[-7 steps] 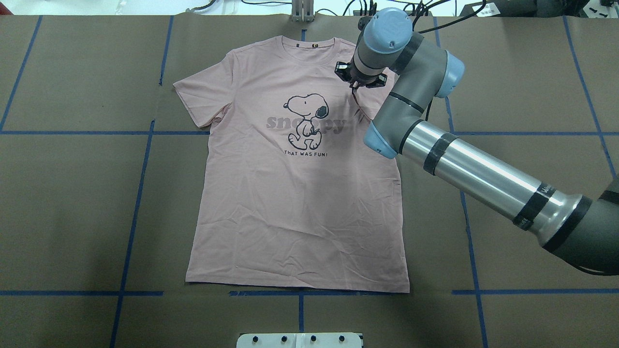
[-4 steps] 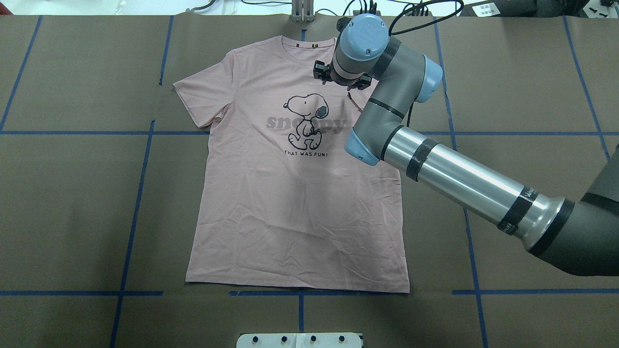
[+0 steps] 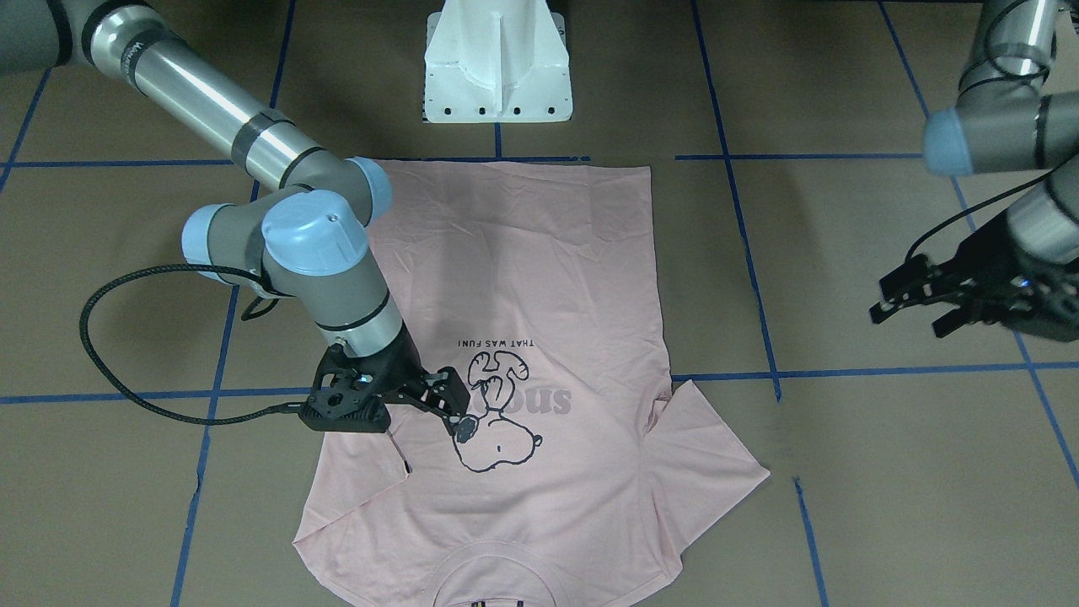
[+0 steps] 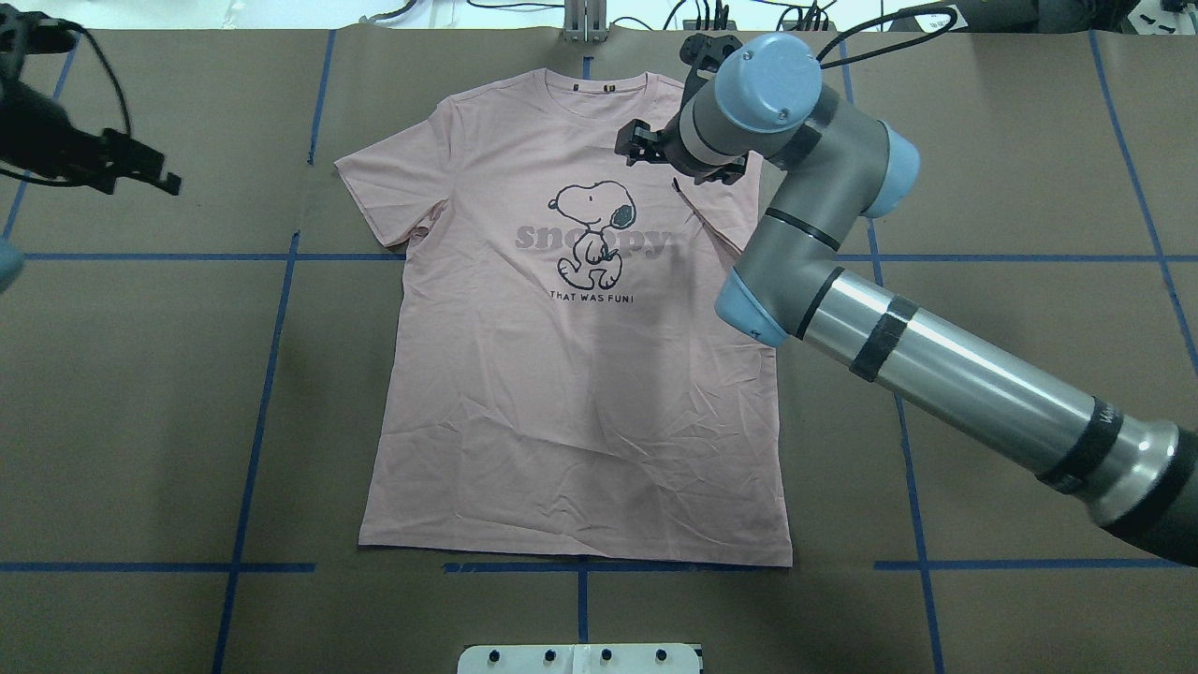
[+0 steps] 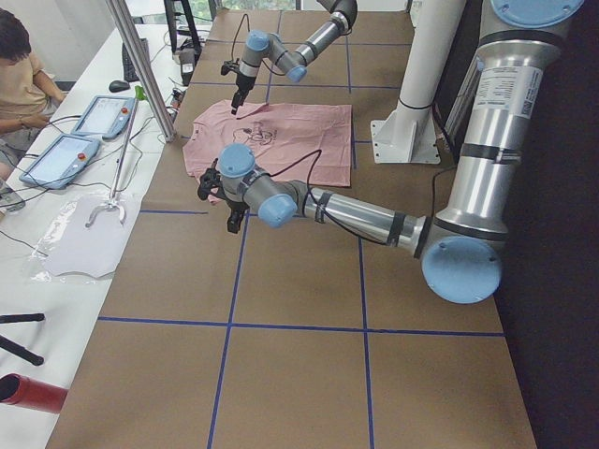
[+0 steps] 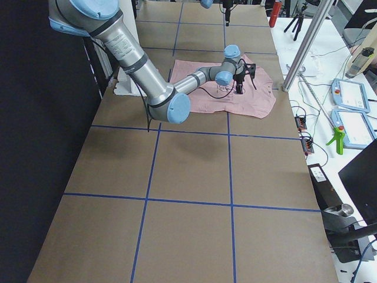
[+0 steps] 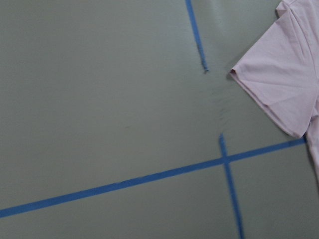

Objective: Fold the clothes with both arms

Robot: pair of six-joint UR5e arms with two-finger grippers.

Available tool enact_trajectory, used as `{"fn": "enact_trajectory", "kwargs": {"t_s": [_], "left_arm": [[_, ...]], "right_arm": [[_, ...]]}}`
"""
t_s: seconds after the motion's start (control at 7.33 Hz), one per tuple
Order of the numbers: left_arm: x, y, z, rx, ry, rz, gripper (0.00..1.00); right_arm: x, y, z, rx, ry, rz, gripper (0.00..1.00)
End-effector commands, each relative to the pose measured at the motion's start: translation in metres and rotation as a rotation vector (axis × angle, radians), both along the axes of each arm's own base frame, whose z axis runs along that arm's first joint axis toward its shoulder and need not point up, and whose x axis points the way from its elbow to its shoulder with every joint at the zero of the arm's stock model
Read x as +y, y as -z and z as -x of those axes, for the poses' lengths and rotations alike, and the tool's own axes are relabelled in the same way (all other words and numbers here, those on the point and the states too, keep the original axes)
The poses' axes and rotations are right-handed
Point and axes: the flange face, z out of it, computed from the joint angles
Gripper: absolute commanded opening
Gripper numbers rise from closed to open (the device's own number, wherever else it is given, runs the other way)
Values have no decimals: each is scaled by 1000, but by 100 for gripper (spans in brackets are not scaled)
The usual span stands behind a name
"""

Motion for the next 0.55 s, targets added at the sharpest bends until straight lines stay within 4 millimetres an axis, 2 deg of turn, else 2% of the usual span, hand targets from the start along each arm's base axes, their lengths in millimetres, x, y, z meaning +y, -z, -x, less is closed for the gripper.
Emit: {"fn": "enact_trajectory", "kwargs": {"t_s": [0.0, 0.14, 0.27, 0.41], "left_arm": [[-56, 15, -104, -80, 107, -100, 92], [-88, 1, -125, -72, 123, -133, 89], [-89, -15, -154, -76, 140, -189, 82], [-86, -12, -170, -94, 156, -212, 77]], "right_arm": [[44, -28, -46, -34, 19, -14, 100], [47, -32, -50, -33, 17, -15, 100], [49, -33, -47, -30, 20, -14, 100], [49, -36, -44, -24, 25, -13, 100]]}}
